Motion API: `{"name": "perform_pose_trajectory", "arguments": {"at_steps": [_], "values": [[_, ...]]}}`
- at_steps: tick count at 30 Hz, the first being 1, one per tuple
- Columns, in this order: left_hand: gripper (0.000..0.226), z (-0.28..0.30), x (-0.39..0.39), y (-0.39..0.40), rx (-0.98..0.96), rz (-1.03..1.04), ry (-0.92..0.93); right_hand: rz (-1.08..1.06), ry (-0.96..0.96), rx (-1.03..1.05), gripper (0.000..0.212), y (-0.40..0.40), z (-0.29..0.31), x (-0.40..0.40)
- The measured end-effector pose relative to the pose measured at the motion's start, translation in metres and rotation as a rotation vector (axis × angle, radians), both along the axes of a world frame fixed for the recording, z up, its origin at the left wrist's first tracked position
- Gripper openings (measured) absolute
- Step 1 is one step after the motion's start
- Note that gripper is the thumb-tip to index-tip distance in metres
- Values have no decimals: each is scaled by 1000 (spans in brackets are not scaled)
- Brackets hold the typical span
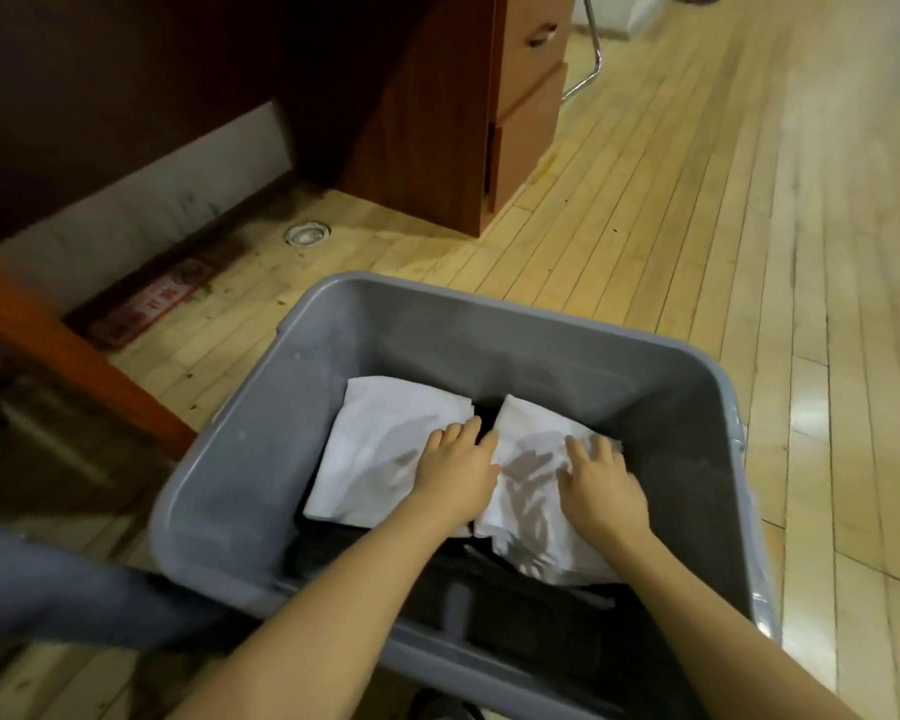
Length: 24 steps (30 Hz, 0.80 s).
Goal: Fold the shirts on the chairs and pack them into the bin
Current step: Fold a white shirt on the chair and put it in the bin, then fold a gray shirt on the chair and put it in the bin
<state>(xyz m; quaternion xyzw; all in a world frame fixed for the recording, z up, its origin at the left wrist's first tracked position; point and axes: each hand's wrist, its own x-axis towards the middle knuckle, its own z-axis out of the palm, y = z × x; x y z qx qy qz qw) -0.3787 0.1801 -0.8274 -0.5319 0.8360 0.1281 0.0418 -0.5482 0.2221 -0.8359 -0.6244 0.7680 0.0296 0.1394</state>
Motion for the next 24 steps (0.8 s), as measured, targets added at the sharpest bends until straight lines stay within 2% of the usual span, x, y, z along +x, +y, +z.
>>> {"name": "perform_pose_trajectory", "arguments": {"at_steps": [11, 18, 24], "values": [[48, 142, 103, 51, -252, 217, 151, 267, -132, -366, 32, 8, 118, 83], [43, 231, 194, 126, -522, 375, 108, 559, -243, -567, 32, 39, 207, 176], [44, 276, 289, 215, -648, 582, 52, 806, -424, -706, 30, 82, 260, 291]]}}
